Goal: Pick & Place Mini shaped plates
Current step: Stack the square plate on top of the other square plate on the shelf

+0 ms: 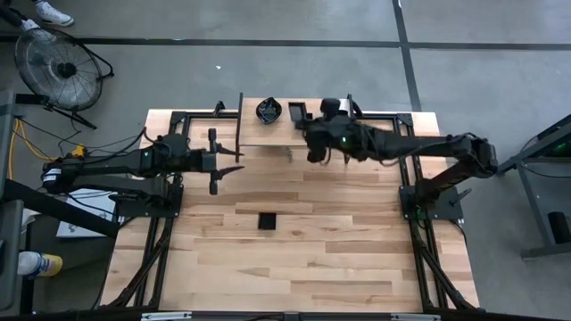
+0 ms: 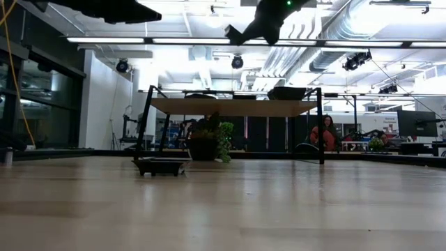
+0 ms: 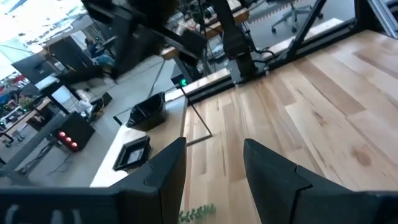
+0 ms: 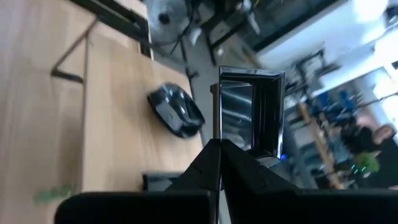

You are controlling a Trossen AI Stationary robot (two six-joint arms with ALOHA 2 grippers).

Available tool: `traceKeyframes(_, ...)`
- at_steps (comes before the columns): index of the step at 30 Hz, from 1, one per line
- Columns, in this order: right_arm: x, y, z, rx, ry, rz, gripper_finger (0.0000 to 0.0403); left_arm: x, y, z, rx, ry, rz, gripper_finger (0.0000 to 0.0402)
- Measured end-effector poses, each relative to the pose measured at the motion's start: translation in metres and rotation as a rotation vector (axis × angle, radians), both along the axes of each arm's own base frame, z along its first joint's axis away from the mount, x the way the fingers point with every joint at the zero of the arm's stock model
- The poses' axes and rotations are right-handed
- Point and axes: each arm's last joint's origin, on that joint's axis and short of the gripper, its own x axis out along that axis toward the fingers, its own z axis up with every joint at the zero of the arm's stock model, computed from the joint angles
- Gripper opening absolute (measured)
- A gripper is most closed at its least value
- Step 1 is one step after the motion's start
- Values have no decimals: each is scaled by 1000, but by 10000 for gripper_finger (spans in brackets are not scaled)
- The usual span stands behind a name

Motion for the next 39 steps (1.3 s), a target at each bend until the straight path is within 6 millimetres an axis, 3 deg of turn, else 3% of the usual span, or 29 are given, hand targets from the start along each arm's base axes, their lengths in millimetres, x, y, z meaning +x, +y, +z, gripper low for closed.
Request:
traceKeyframes(5, -6, -22, 19, 108, 36, -4, 1, 0, 0, -3, 0, 32, 0, 156)
traceKeyframes(10, 2, -42, 24, 180, 59, -44, 2, -1, 0, -4, 0, 39, 12, 156)
traceKeyframes(20, 33, -56, 4, 255, 266, -195, 2, -2, 0, -13, -23, 134, 17, 156)
traceKeyframes(33, 46, -60, -34, 296, 435, -206, 3, -4, 0, -18, -38, 190, 17, 156)
traceKeyframes(39, 47, -60, -36, 309, 427, -220, 3, -4, 0, -18, -38, 191, 17, 156)
